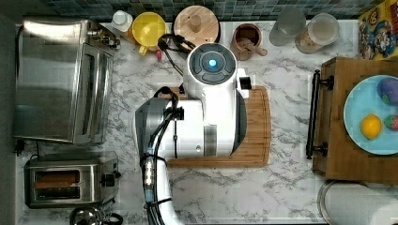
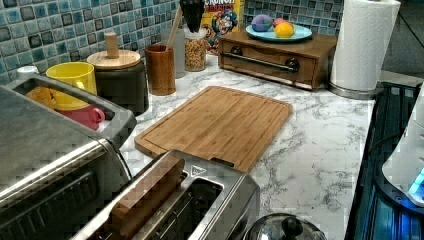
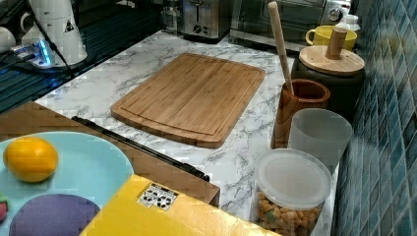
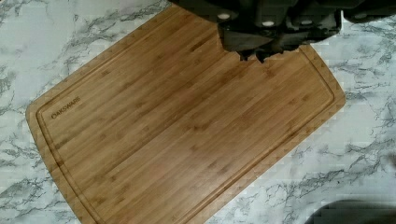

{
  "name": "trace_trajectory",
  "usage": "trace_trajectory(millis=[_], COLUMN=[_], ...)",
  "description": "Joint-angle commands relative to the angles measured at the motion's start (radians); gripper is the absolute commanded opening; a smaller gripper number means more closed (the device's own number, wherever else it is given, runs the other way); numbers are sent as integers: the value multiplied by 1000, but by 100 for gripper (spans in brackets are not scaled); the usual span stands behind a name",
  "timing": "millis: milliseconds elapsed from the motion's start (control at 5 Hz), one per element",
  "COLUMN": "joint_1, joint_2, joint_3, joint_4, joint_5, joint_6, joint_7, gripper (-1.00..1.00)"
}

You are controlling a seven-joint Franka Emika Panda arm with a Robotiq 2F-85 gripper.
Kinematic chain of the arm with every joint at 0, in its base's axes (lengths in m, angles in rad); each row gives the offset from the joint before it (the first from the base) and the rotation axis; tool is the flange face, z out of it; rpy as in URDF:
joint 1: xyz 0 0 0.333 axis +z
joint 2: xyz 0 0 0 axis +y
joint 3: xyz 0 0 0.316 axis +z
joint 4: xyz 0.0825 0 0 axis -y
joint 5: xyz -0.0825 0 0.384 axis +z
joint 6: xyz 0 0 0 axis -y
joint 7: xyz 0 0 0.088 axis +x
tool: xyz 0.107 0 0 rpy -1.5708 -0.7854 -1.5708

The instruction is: Turn on the toaster.

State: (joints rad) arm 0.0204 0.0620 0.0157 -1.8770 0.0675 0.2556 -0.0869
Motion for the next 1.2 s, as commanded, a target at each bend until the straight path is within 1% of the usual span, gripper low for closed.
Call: trace_trajectory(millis=[200,400,600,800,1000,1200], joint_1=[3,22,58,94,155,159], joint_2=[-25,-124,-178,-228,-245,-242], joint_3=[6,33,66,92,98,157], joint_4=[-51,-189,-272,-340,-381,-403], joint_5=[-8,48,116,170,197,212], joint_6=[27,134,195,268,296,309], joint_7=[-82,-190,-282,-357,-399,-427], gripper=[-100,-100,-100,-100,-100,-100])
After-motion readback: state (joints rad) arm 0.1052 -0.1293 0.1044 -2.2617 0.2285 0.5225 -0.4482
